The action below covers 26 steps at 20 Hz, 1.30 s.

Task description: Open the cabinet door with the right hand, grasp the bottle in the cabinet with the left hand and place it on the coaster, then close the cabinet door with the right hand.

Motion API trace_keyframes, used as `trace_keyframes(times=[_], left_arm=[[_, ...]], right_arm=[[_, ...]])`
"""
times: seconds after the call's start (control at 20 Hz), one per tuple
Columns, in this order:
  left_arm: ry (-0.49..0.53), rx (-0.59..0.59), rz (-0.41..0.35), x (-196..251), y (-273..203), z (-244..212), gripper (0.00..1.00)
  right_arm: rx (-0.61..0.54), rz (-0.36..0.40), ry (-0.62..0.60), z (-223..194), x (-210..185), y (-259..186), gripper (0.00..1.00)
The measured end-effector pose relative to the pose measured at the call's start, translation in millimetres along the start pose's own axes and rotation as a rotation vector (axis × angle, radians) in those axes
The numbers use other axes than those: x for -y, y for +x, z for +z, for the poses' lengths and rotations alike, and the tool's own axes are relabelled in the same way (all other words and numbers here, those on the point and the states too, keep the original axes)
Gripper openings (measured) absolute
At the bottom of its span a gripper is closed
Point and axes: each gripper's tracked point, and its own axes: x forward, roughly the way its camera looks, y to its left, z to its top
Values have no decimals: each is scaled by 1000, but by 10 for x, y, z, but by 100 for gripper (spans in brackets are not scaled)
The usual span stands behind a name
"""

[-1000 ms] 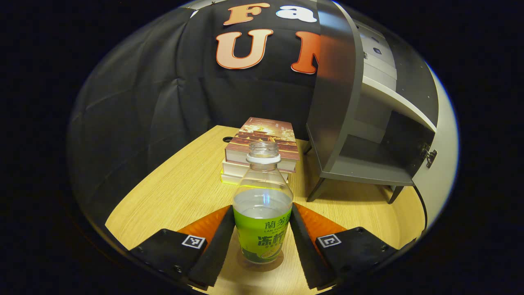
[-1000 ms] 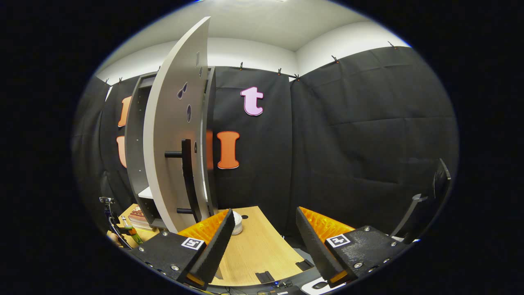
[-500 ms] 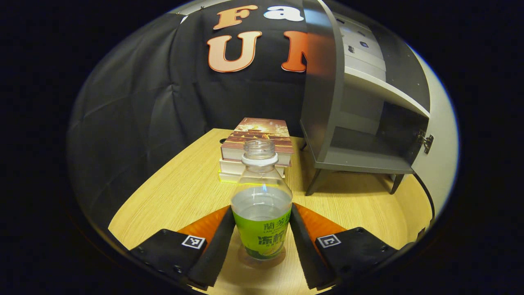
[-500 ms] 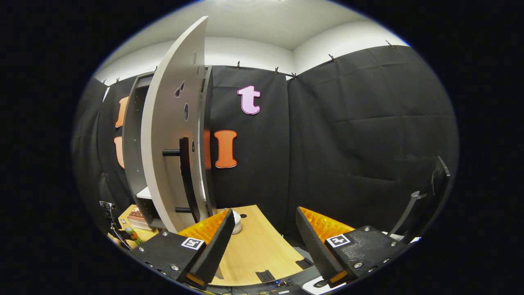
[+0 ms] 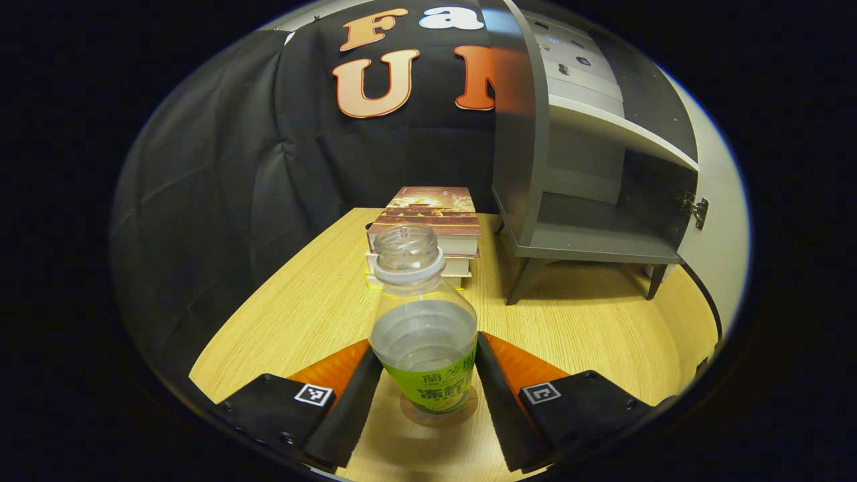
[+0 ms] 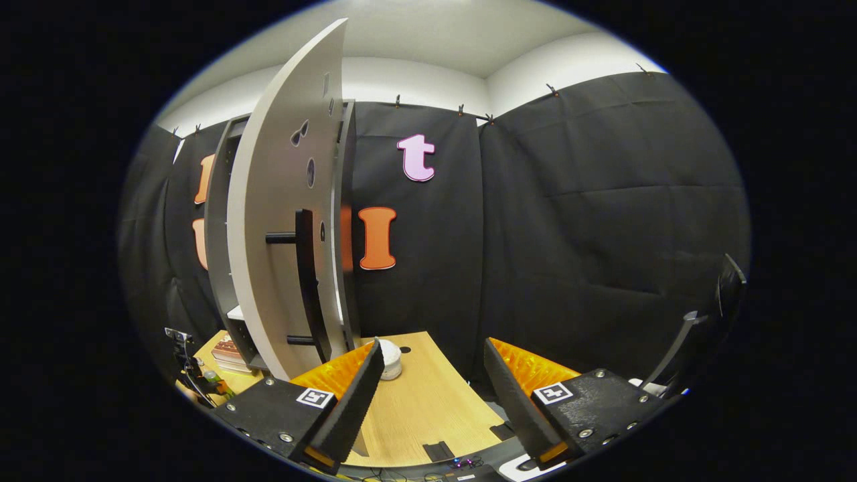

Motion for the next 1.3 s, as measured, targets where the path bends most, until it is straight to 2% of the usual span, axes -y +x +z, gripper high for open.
trace_keyframes(times=[0.15,0.35,0.4,0.5,0.55,0.6,0.65,0.75,0.8,1.2,1.25,1.3], left_arm=[[4,-1,13,-25,-37,7,91],[22,12,40,-63,-127,37,91],[30,20,41,-49,-156,61,92],[48,38,46,-44,-232,91,92],[56,50,50,-45,-268,109,92],[62,57,51,-38,-315,121,92],[66,64,50,-25,-368,127,92],[75,78,43,-2,-482,161,92],[81,87,41,12,-550,189,92],[69,203,32,91,-1114,649,92],[61,218,30,92,-1203,727,92],[58,235,29,91,-1295,816,92]], right_arm=[[-10,12,0,-36,-18,57,93],[-4,50,3,-17,-113,149,93],[-2,64,3,-5,-147,171,99],[2,86,-4,13,-203,228,99],[3,97,-8,25,-234,259,93],[5,109,-9,24,-261,280,93],[5,121,-9,25,-282,288,99],[3,146,-8,13,-331,324,99],[4,152,-9,14,-339,333,93],[8,204,-5,40,-384,371,93],[10,208,-14,43,-400,373,99],[13,210,-21,48,-407,373,99]])
